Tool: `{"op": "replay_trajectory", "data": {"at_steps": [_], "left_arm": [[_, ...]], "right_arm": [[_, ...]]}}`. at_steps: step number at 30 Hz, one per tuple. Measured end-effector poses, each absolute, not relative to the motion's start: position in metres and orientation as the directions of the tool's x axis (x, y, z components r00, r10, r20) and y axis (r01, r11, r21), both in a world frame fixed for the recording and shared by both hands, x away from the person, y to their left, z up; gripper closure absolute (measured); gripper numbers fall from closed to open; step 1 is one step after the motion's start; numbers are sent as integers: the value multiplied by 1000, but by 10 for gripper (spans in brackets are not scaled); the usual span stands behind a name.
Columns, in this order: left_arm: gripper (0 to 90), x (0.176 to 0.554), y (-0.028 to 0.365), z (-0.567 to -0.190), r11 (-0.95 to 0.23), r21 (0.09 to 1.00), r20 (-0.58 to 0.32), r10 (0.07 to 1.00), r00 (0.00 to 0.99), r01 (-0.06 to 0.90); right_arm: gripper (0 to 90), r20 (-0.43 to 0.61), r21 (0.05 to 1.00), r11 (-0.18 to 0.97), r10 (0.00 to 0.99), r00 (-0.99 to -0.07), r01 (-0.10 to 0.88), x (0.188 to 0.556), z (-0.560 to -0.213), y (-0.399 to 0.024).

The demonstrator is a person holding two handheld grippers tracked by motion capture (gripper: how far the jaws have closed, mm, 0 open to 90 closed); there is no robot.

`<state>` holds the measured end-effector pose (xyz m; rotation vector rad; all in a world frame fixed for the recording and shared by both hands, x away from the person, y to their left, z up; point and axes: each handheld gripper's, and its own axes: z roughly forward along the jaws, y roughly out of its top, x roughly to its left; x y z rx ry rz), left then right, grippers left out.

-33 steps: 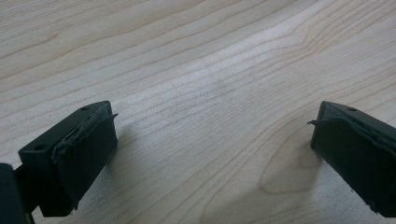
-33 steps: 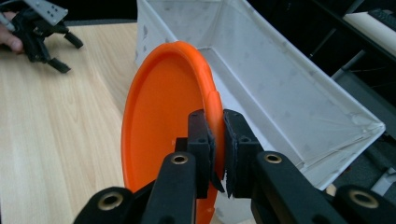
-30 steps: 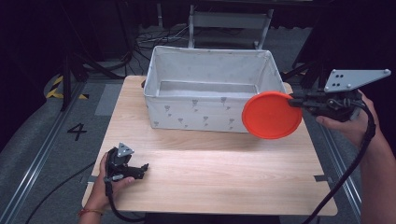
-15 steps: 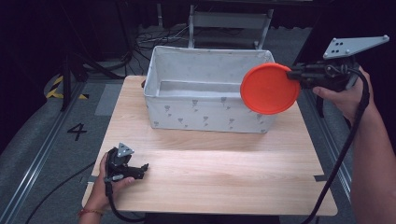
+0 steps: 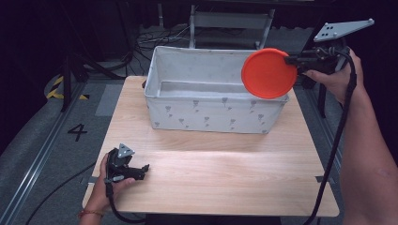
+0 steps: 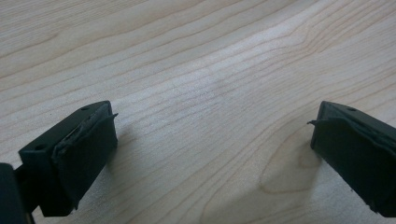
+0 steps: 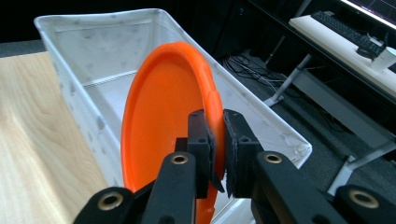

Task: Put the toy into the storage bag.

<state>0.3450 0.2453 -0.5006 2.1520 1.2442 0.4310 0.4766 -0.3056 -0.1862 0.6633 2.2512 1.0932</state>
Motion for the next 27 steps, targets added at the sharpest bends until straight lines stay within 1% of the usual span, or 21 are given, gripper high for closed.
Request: {"op": "replay_trajectory", "data": {"at_steps": [6, 10, 17, 22, 27], "left_arm": [[7, 345, 245, -501, -373, 648, -22, 862, 506, 664], [7, 345, 245, -501, -373, 648, -22, 862, 506, 664], [8, 345, 245, -500, -374, 647, -21, 862, 506, 664], [8, 345, 245, -500, -374, 647, -22, 862, 506, 665], [8, 345, 245, -500, -374, 647, -21, 862, 506, 664]], "right_arm": [[826, -252, 812, 542, 661, -707, 217, 496, -196, -312], [826, -237, 813, 536, 663, -710, 229, 507, -204, -314], [825, -251, 779, 584, 622, -742, 226, 521, -225, -304], [825, -246, 758, 606, 610, -753, 243, 530, -239, -296], [825, -248, 730, 641, 573, -781, 238, 533, -249, -288]]}}
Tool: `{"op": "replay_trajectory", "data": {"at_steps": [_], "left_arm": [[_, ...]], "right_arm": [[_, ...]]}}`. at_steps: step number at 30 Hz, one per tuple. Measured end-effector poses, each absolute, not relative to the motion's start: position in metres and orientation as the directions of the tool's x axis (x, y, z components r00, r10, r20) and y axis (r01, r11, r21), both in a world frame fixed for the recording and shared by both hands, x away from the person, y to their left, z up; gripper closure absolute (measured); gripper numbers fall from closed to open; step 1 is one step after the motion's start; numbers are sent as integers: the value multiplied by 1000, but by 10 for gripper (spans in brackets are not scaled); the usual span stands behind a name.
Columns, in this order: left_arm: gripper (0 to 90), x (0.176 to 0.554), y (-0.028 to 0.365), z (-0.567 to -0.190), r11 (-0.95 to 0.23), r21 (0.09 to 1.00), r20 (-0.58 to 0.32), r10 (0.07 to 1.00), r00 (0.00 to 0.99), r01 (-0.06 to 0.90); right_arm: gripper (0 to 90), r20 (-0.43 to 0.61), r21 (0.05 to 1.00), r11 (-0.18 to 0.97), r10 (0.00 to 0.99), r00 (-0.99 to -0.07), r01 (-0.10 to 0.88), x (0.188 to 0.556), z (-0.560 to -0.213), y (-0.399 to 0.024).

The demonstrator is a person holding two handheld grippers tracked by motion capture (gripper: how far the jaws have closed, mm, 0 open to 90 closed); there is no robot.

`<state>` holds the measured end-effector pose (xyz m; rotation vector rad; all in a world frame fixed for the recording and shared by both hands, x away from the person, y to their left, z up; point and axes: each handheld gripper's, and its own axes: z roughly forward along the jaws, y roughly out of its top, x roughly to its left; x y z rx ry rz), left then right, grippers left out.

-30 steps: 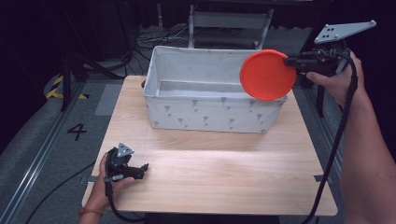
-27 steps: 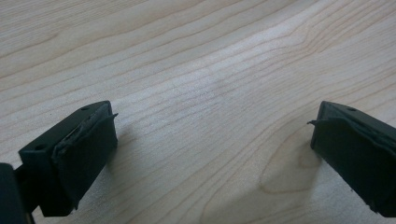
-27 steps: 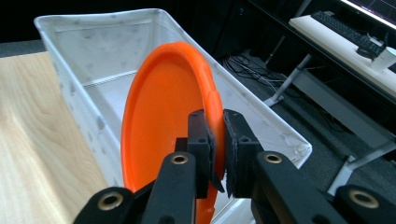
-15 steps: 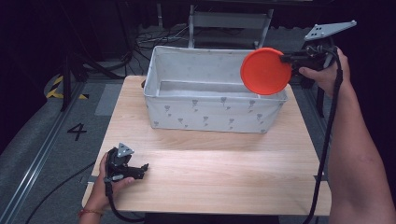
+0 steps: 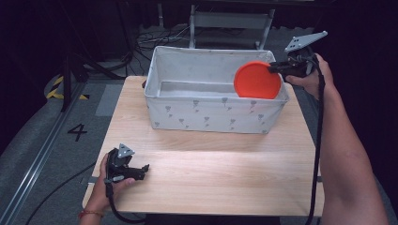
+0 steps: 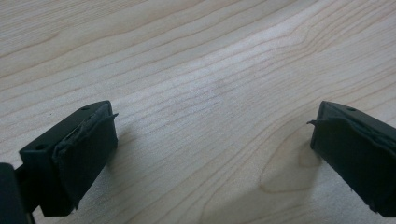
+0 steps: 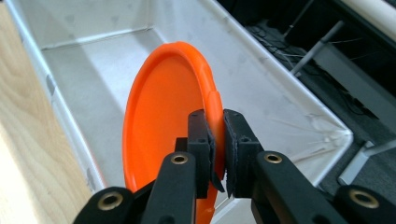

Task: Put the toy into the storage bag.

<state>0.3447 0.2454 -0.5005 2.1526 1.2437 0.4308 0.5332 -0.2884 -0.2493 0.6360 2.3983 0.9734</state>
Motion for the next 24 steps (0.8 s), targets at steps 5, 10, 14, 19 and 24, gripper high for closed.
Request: {"op": "replay_trajectory", "data": {"at_steps": [5, 10, 14, 19, 24], "left_arm": [[8, 345, 245, -500, -374, 647, -22, 862, 506, 664], [8, 345, 245, -500, -374, 647, -21, 862, 506, 664], [8, 345, 245, -500, -374, 647, -22, 862, 506, 665], [8, 345, 245, -500, -374, 647, -22, 862, 506, 665], [8, 345, 245, -500, -374, 647, -22, 862, 506, 665]], "right_arm": [[825, -265, 676, 703, 512, -817, 221, 533, -259, -280], [825, -280, 611, 766, 444, -851, 199, 531, -266, -269], [824, -277, 562, 809, 383, -881, 175, 529, -268, -261], [822, -267, 490, 860, 302, -915, 141, 528, -269, -254], [820, -249, 424, 893, 277, -928, 153, 530, -272, -249]]}}
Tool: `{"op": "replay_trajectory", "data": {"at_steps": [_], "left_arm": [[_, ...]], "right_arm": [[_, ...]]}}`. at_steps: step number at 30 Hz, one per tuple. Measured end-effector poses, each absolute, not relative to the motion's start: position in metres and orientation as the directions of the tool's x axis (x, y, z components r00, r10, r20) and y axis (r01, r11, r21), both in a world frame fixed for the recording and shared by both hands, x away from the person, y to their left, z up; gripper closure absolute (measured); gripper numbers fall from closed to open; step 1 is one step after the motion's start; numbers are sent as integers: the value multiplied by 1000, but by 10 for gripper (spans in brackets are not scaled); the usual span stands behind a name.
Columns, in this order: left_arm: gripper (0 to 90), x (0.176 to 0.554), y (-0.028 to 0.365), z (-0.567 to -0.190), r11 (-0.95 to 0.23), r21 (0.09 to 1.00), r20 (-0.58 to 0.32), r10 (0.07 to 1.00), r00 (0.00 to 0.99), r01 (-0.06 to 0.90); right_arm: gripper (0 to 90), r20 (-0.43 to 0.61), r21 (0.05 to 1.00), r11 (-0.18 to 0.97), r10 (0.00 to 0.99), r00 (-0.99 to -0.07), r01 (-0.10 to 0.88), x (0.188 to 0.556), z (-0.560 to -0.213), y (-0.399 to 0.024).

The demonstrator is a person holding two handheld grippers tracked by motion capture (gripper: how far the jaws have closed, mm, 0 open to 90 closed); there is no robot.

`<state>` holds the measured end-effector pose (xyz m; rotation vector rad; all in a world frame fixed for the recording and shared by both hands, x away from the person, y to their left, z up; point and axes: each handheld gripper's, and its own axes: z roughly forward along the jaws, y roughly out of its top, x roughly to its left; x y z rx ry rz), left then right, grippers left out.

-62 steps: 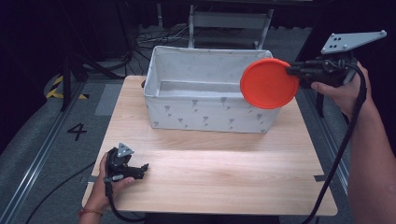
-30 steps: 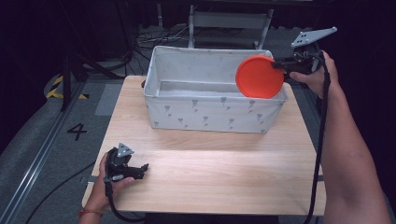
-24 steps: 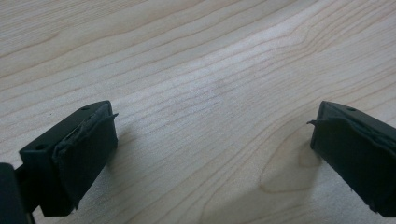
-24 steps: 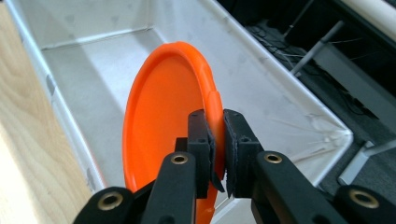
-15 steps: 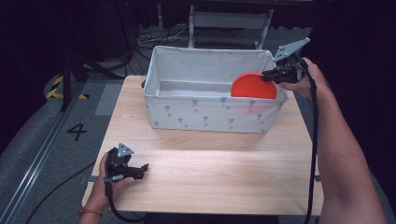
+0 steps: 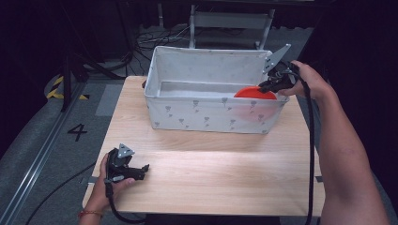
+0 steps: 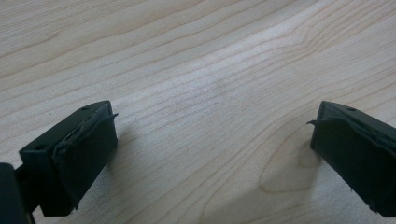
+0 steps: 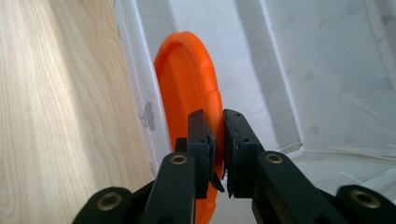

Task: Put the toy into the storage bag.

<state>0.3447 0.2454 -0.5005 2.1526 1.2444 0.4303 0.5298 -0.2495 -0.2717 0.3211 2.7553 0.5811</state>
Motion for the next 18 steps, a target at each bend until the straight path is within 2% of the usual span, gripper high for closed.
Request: {"op": "replay_trajectory", "data": {"at_steps": [6, 13, 18], "left_arm": [[8, 345, 245, -501, -372, 649, -22, 863, 505, 664], [8, 345, 245, -500, -374, 647, -22, 862, 506, 665], [8, 345, 245, -500, -375, 647, -21, 862, 506, 665]], "right_arm": [[817, -192, 372, 909, 272, -943, 186, 537, -279, -245], [811, -129, 223, 954, 235, -964, 202, 554, -296, -229], [807, -99, 186, 958, 238, -966, 217, 558, -301, -224]]}}
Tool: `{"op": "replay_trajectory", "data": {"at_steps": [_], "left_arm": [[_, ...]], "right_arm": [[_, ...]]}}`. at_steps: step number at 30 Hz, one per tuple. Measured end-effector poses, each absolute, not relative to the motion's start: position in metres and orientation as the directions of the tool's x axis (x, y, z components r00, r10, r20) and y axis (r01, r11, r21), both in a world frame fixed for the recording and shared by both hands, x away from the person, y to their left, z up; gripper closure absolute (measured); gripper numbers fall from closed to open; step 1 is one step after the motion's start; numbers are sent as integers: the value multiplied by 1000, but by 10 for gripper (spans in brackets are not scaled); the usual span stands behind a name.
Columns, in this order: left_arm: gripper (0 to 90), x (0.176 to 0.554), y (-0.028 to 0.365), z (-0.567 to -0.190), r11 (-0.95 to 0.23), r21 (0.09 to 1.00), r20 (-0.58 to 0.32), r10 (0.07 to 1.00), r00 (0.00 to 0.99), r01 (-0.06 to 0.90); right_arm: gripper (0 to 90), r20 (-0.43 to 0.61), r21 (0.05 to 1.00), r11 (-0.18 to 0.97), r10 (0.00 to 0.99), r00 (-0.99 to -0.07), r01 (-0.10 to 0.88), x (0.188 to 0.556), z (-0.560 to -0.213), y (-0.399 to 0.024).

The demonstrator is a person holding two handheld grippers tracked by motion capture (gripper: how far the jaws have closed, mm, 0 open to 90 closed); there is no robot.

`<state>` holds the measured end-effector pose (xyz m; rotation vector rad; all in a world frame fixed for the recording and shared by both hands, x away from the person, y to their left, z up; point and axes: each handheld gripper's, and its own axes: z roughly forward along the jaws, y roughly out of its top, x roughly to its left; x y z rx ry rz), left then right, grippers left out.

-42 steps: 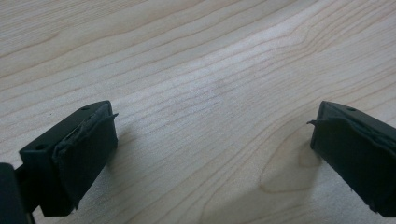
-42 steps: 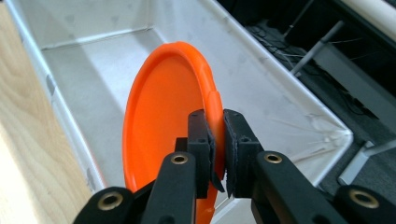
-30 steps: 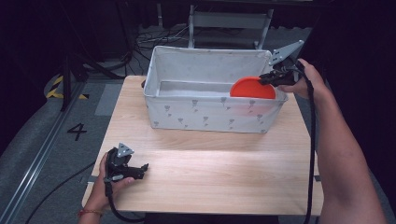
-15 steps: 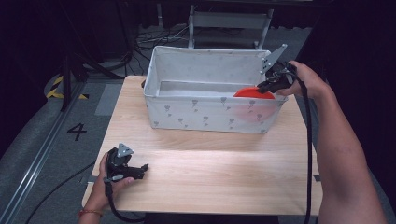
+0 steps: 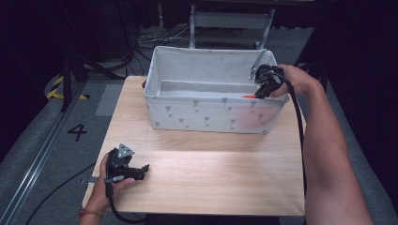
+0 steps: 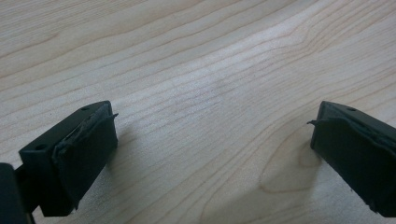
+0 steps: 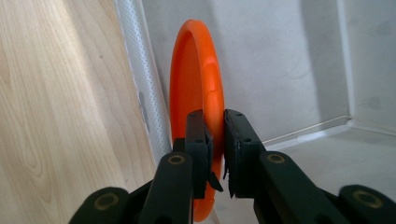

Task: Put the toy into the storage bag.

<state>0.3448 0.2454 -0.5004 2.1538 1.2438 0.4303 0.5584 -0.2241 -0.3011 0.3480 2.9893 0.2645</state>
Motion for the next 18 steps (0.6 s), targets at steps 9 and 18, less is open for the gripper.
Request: {"op": "replay_trajectory", "data": {"at_steps": [9, 18], "left_arm": [[8, 345, 245, -500, -374, 647, -22, 862, 506, 665], [8, 345, 245, -500, -375, 647, -21, 862, 506, 665]], "right_arm": [[803, -90, 127, 960, 262, -961, 250, 567, -314, -224], [763, -86, 162, 949, 286, -954, 270, 564, -311, -233]]}}
